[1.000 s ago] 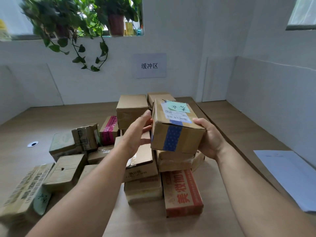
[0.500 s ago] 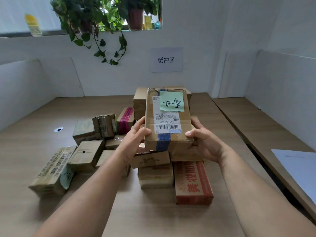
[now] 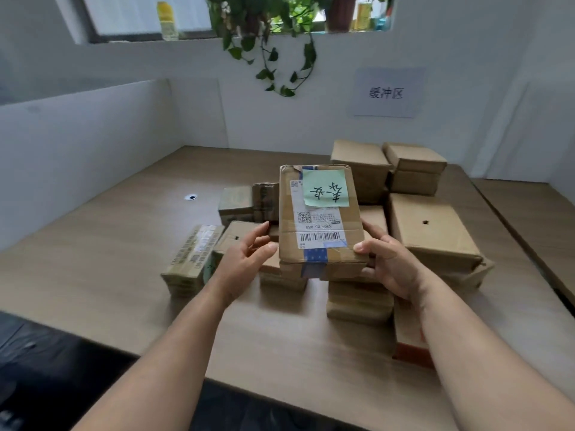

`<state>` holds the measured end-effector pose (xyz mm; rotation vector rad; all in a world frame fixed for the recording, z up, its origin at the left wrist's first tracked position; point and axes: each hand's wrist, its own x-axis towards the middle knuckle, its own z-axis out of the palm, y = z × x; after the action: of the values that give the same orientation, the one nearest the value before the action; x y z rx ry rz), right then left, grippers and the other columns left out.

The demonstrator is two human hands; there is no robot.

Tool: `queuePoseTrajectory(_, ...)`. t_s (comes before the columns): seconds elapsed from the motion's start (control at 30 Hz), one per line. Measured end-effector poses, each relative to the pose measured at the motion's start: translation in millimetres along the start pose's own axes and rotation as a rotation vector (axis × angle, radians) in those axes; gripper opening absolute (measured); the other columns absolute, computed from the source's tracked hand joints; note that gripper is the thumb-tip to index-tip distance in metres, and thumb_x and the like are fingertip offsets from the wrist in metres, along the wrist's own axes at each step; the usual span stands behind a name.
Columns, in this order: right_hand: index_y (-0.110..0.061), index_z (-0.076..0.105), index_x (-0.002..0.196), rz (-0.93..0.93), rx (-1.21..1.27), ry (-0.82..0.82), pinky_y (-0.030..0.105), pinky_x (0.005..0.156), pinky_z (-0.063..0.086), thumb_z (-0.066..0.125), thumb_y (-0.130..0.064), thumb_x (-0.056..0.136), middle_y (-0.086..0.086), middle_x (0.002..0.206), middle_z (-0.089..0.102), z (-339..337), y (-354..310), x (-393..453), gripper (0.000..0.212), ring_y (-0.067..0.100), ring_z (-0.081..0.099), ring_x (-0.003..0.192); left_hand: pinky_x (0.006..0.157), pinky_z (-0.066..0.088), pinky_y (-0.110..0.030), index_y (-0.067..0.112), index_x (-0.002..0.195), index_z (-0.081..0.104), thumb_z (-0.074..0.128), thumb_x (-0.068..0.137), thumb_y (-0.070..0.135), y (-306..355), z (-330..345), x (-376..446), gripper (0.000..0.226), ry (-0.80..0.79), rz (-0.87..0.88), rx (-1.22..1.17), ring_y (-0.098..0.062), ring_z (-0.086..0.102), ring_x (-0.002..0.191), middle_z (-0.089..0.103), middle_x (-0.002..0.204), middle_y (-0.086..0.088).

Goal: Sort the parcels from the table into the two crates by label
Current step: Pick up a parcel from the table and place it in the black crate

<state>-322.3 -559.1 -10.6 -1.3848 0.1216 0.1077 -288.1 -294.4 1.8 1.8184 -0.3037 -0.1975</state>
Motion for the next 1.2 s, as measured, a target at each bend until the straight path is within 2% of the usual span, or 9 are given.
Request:
queuePoseTrajectory(0.1,-0.041,0.05,0.136,0.032,-0.012,-0.061,0.038,0.083,0.044,0.07,-0.019,0.054,0.006,0.111,0.071,43,11,10,0.087,0.021,0.062,0.094,0.105,0.043,-0.039,0.029,0.143,0.04,0.063,0.091,0.022,-20,-45,-22,0.056,0.064,-0.017,0.073,-0.015,0.051,0.122,0.05,0.136,-0.003)
queuePoseTrajectory(0.2,-0.043,0.054,0.133,0.05,-0.024,-0.127,0.041,0.086,0.043,0.073,-0.025,0.048,0.006,0.116,0.07,87,24,18,0.089,0.023,0.061,0.097,0.104,0.044,-0.039,0.03,0.14,0.043,0.066,0.089,0.02,-38,-88,-44,0.056,0.125,-0.014,0.119,-0.014,0.054,0.12,0.053,0.132,0.001)
queuePoseTrajectory(0.33,-0.044,0.053,0.134,0.078,-0.042,-0.186,0.04,0.084,0.041,0.073,-0.021,0.052,0.011,0.12,0.068,144,40,29,0.087,0.027,0.057,0.099,0.1,0.045,-0.027,0.024,0.14,0.046,0.07,0.086,0.023,-63,-135,-72,0.059,0.19,-0.035,0.227,-0.008,0.056,0.111,0.057,0.127,0.003)
queuePoseTrajectory(0.47,-0.041,0.052,0.135,0.084,-0.083,-0.245,0.025,0.06,0.05,0.07,-0.017,0.053,0.006,0.111,0.069,202,52,37,0.087,0.017,0.062,0.078,0.092,0.042,-0.019,0.026,0.141,0.043,0.071,0.085,0.028,-84,-183,-99,0.063,0.244,-0.066,0.261,-0.005,0.052,0.111,0.054,0.124,0.009)
queuePoseTrajectory(0.57,-0.04,0.051,0.137,0.089,-0.101,-0.285,0.036,0.077,0.053,0.073,-0.022,0.051,0.005,0.114,0.07,245,63,42,0.09,0.022,0.063,0.092,0.094,0.042,-0.022,0.029,0.143,0.041,0.071,0.084,0.032,-101,-220,-120,0.066,0.283,-0.088,0.268,-0.005,0.051,0.116,0.052,0.133,0.008)
queuePoseTrajectory(0.67,-0.038,0.05,0.139,0.101,-0.116,-0.345,0.048,0.094,0.046,0.071,-0.019,0.058,0.01,0.122,0.067,291,73,45,0.086,0.027,0.061,0.1,0.1,0.044,-0.028,0.031,0.143,0.041,0.071,0.084,0.033,-116,-257,-146,0.066,0.336,-0.125,0.263,-0.007,0.051,0.118,0.052,0.137,0.007)
queuePoseTrajectory(0.83,-0.036,0.048,0.139,0.136,-0.114,-0.444,0.042,0.088,0.047,0.067,-0.016,0.065,0.012,0.121,0.068,374,96,51,0.079,0.028,0.062,0.103,0.103,0.045,-0.032,0.03,0.141,0.044,0.073,0.082,0.035,-140,-314,-202,0.066,0.464,-0.18,0.288,-0.004,0.053,0.115,0.055,0.134,0.008)
queuePoseTrajectory(1.0,-0.033,0.047,0.141,0.182,-0.164,-0.611,0.054,0.1,0.044,0.068,-0.017,0.066,0.012,0.122,0.068,456,119,46,0.079,0.031,0.061,0.103,0.104,0.043,-0.032,0.03,0.14,0.046,0.074,0.082,0.035,-161,-363,-263,0.065,0.591,-0.259,0.281,-0.008,0.053,0.12,0.053,0.136,0.008)
queuePoseTrajectory(1.2,-0.034,0.048,0.141,0.226,-0.232,-0.809,0.051,0.096,0.048,0.07,-0.021,0.062,0.008,0.123,0.068,546,144,44,0.083,0.029,0.063,0.102,0.102,0.041,-0.026,0.028,0.136,0.051,0.075,0.081,0.032,-181,-407,-325,0.06,0.76,-0.352,0.248,-0.007,0.054,0.119,0.058,0.13,0.01)
